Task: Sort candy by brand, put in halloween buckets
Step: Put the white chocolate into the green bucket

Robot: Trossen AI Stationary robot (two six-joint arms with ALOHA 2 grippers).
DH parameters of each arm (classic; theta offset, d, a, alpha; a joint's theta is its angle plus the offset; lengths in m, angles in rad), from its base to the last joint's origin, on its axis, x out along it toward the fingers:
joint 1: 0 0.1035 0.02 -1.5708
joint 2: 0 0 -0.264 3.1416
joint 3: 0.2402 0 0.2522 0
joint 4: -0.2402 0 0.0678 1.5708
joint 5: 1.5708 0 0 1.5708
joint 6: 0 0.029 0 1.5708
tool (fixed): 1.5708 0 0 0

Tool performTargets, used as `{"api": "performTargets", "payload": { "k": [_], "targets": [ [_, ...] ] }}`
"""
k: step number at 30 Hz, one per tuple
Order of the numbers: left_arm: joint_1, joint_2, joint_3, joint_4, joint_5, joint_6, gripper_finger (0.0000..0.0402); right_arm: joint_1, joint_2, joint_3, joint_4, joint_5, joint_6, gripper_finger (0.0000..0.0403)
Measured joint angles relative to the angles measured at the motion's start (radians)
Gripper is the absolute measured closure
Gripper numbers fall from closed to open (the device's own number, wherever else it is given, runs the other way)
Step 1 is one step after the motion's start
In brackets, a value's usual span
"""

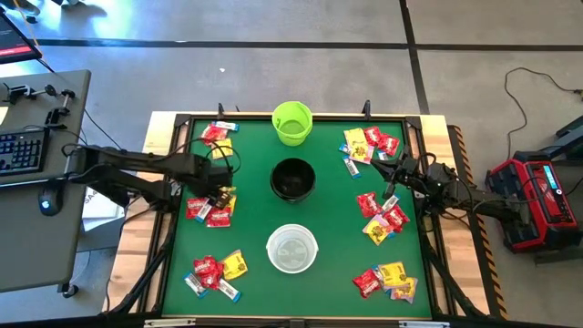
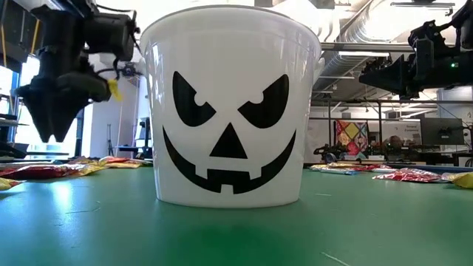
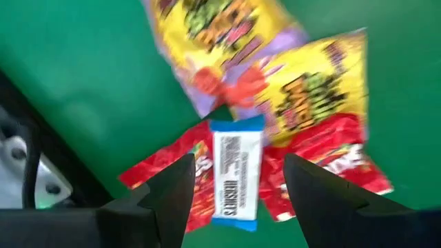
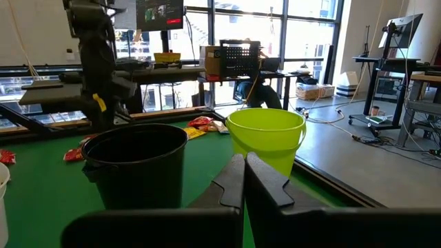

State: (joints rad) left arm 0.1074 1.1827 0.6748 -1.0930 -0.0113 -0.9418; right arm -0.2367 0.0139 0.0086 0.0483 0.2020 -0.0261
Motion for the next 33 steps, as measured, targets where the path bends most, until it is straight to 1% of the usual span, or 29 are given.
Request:
{"api": "performTargets", "payload": {
  "k": [3, 8, 14, 23, 29, 33],
  "targets": [
    [0.0, 0.003, -0.028, 0.019, 0.01, -0.015, 0.0181, 0.0, 0.0, 0.0, 0.0, 0.0, 0.0, 0.0402],
    [0.0, 0.007, -0.064, 0.085, 0.077, -0.03, 0.018, 0.0, 0.0, 0.0, 0.0, 0.0, 0.0, 0.0402],
    [-0.011, 0.029, -0.073, 0.086, 0.077, -0.052, 0.018, 0.0, 0.0, 0.0, 0.0, 0.0, 0.0, 0.0402],
    [-0.024, 0.119, -0.073, 0.086, 0.05, -0.07, 0.018, 0.0, 0.0, 0.0, 0.0, 0.0, 0.0, 0.0402],
    [-0.024, 0.166, -0.073, 0.109, 0.066, -0.051, 0.0182, 0.0, 0.0, 0.0, 0.0, 0.0, 0.0, 0.0402],
    [-0.024, 0.185, -0.073, 0.112, 0.079, -0.05, 0.019, 0.0, 0.0, 0.0, 0.0, 0.0, 0.0, 0.0402]
  ]
}}
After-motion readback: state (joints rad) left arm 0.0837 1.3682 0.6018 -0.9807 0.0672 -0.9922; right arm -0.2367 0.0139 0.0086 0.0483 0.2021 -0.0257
